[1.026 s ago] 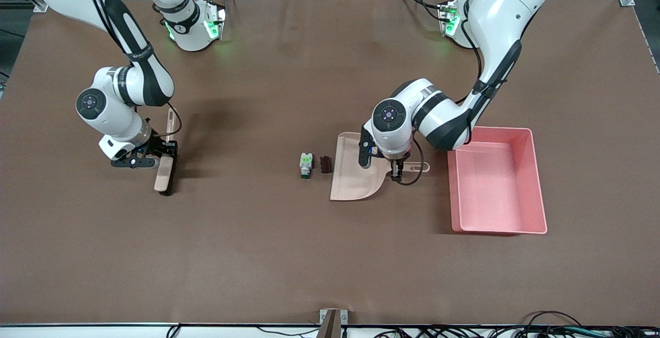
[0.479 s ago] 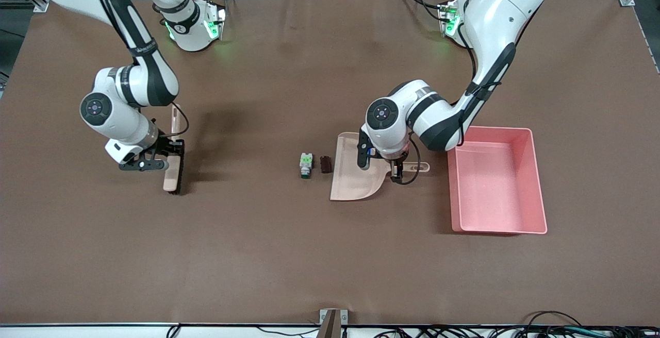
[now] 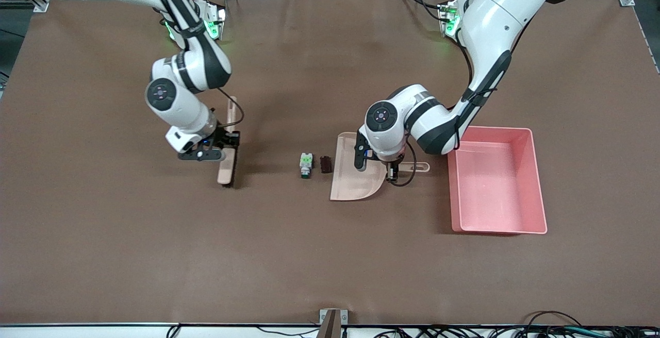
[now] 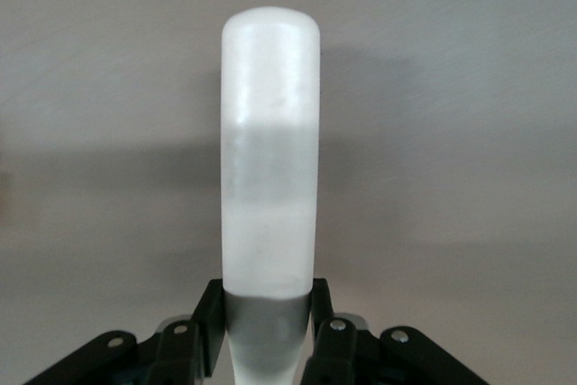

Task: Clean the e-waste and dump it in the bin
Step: 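Carry the white brush with the right gripper toward the dustpan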

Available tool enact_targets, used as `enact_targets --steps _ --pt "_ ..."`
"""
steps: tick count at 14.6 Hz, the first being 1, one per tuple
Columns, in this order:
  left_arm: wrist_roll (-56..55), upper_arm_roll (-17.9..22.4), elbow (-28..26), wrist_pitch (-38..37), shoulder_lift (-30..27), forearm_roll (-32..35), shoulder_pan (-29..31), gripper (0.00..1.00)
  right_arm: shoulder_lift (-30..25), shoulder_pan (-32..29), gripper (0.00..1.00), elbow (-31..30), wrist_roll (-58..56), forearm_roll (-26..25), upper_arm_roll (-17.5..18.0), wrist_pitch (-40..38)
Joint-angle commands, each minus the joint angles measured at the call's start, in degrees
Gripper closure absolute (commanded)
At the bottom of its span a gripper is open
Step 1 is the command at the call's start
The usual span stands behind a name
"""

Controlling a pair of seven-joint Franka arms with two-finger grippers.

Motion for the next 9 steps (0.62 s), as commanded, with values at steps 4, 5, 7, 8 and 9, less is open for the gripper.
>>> enact_targets --steps 4,5,7,8,9 --pt "-1.2 -0.2 0.9 0.2 0.5 1.4 -0.3 0.76 6.8 8.8 1.0 5.2 11.3 1.8 -0.6 3.7" --pt "-1.2 -0.2 0.9 0.2 0.5 1.4 -0.4 0.78 7.8 9.6 1.0 6.8 12.7 1.8 -0.6 3.5" --pt "-1.0 -0.2 1.0 0.2 0.4 1.8 -0.7 0.8 9.8 11.2 1.0 9.9 15.8 1.8 -0.6 3.2" --pt "-1.0 -0.2 1.1 0.1 0.4 2.3 -0.8 0.81 10.6 12.2 1.0 11.0 17.0 1.8 -0.5 3.2" --pt "-0.9 -0.2 1.2 0.0 0.3 2.5 -0.8 0.81 11.3 12.7 1.0 11.8 17.6 1.8 -0.5 3.2"
